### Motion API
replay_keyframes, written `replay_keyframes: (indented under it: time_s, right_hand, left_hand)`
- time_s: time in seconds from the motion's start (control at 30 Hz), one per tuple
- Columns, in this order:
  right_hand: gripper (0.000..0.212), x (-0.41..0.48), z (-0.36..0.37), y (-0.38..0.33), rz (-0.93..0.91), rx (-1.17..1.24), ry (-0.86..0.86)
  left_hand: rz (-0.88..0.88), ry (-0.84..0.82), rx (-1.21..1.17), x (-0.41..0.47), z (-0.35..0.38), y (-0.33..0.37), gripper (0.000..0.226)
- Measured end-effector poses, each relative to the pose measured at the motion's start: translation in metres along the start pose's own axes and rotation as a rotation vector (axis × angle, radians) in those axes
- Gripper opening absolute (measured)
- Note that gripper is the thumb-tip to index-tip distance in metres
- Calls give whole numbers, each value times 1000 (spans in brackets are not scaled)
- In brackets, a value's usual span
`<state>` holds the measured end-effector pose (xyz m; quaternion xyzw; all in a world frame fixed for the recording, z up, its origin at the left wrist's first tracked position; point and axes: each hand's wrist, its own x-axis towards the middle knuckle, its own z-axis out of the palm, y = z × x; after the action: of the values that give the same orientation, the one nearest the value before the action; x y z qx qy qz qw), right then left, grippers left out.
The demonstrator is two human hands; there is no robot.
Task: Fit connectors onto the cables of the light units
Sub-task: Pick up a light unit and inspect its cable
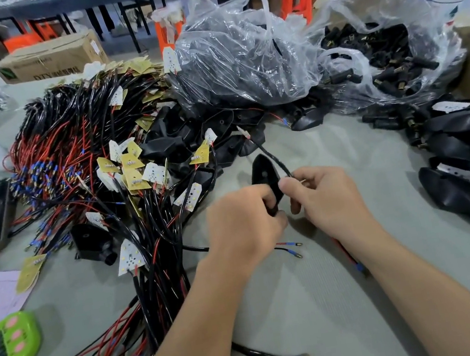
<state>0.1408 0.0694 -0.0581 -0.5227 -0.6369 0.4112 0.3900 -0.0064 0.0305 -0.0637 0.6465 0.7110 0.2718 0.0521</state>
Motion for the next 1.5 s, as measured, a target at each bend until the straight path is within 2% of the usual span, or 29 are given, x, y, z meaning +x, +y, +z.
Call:
replay_keyframes:
  time_s: [0.23,0.33,0.43,0.53,0.67,0.73,0.83,0.87,0.9,1.0,1.07,1.17,1.3,1.37,1.5]
  right_hand:
    - [11,0,-7,1,-10,98,-50]
    - [3,-3,-11,2,-34,91,-108]
    - [12,-3,-14,2,-52,137,-148]
    - [18,-3,-14,3,-62,126,-177]
    - [8,-7,-7,-1,43,164,-139]
    - [15,-7,-4,-2,135,252,-125]
    - [22,-7,-2,-3,184,341,-136]
    - [22,-7,-1,-4,184,341,-144]
    - [21,-7,-1,-4,180,334,-155]
    - [20,-9,-1,-2,152,270,-209]
    - [22,-10,-4,0,129,228,-218]
    - [9,-6,-11,-2,129,297,-66]
    - [12,-9,-23,-11,149,494,151]
    - [18,-17,-21,-17,125,449,198]
    - [26,-28,-9,-23,-78,224,171]
  left_hand:
    - [-16,-193,-170,2,-9,2,28]
    - [30,-199,-156,3,-13,3,18]
    - [47,-163,-123,2,-13,2,29]
    - [119,-118,-3,1,-19,4,17]
    - [196,-137,72,2,-37,12,14]
    - [160,-93,-117,2,-47,12,8]
    - [17,131,-376,-1,-52,5,27]
    - [-48,97,-429,-3,-52,4,36]
    - [-110,-8,-526,-4,-51,4,39]
    - [-252,-391,-935,-8,-42,0,28]
    - [-311,-447,-1093,-9,-37,-8,29]
    - [-386,-372,-1227,-7,-34,-20,23]
    - [-418,-301,-1242,-8,-31,-25,22]
    - [-394,-308,-1252,-9,-31,-24,33]
    - [-363,-349,-1255,-8,-33,-25,40]
